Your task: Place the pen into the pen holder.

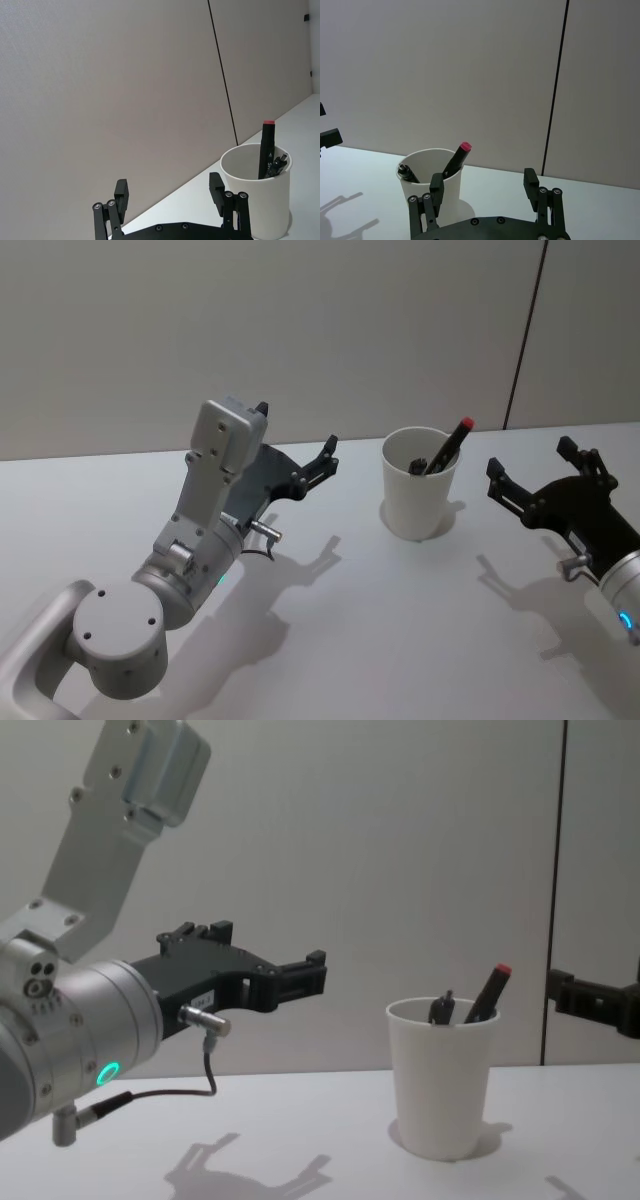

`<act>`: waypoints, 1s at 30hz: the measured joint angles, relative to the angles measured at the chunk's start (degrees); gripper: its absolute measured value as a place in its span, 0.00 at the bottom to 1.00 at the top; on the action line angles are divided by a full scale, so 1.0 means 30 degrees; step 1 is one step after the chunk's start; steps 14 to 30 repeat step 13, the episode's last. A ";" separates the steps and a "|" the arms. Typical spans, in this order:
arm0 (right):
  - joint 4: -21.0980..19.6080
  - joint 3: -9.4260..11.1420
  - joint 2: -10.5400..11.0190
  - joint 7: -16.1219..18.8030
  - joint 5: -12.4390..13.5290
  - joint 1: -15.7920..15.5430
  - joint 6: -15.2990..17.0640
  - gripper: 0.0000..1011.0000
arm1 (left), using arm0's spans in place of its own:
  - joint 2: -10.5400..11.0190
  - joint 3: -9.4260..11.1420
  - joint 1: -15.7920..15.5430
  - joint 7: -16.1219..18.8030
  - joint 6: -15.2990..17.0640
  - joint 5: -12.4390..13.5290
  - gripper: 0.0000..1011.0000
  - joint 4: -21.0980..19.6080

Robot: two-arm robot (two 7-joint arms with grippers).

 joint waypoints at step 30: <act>0.0000 -0.0013 0.0000 0.0001 -0.0001 0.0000 -0.0012 0.99 | 0.0001 -0.0008 -0.0001 0.0000 0.0006 -0.0002 0.99 -0.0001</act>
